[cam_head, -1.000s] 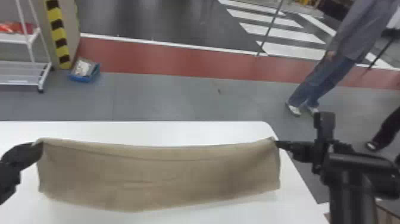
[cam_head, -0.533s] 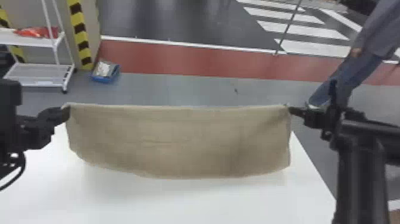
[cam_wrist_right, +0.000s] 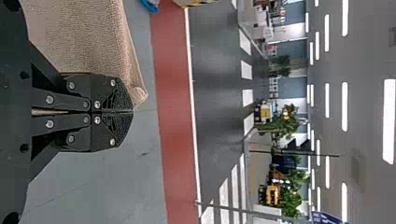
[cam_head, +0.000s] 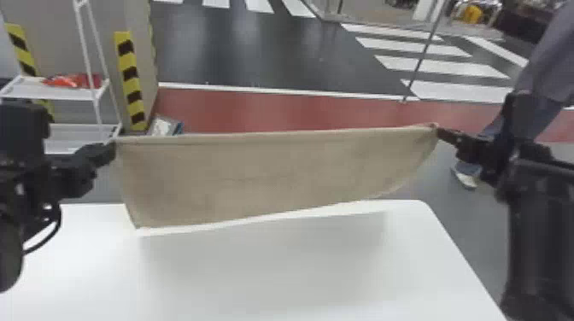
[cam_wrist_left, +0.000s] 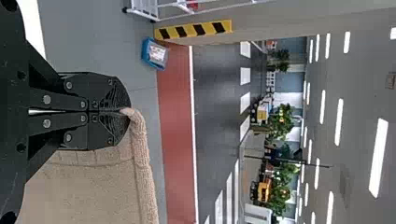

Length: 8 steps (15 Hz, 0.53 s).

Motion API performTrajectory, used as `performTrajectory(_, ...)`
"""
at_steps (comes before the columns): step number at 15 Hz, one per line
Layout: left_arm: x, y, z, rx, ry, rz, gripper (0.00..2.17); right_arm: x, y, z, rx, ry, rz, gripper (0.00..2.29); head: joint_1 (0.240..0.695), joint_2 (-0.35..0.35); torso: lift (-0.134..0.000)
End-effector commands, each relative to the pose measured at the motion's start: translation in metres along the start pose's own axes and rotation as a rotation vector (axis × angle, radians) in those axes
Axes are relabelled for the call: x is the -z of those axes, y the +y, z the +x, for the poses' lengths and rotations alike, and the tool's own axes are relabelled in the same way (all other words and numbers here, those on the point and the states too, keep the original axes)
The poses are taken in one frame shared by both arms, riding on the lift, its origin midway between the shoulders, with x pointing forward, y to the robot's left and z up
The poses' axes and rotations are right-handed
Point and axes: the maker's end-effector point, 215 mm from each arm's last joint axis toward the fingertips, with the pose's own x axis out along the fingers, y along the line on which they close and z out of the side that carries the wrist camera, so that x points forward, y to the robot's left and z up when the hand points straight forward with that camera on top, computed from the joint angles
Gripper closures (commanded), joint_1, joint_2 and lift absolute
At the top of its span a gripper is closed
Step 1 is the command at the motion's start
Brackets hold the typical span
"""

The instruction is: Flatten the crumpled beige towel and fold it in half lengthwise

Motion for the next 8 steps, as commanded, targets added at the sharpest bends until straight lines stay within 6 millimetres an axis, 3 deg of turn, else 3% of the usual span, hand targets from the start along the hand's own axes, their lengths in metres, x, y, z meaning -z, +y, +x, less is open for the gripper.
performTrajectory(1, 0.047, -0.005, -0.013, 0.024, 0.057, -0.016, 1.54, 0.054, -0.003, -0.021, -0.037, 0.047, -0.021, 1.69, 0.551, -0.215, 0.0)
performTrajectory(4, 0.128, -0.031, -0.041, 0.084, 0.143, -0.001, 1.57, 0.149, 0.002, -0.066, -0.106, 0.117, -0.133, 1.69, 0.617, -0.226, 0.0)
performTrajectory(5, 0.151, -0.037, -0.051, 0.098, 0.167, -0.001, 1.57, 0.166, 0.005, -0.079, -0.129, 0.127, -0.151, 1.69, 0.686, -0.238, 0.0)
performTrajectory(8, 0.2, -0.054, -0.074, 0.118, 0.232, 0.024, 1.57, 0.217, 0.003, -0.117, -0.163, 0.172, -0.243, 1.69, 0.695, -0.262, 0.0)
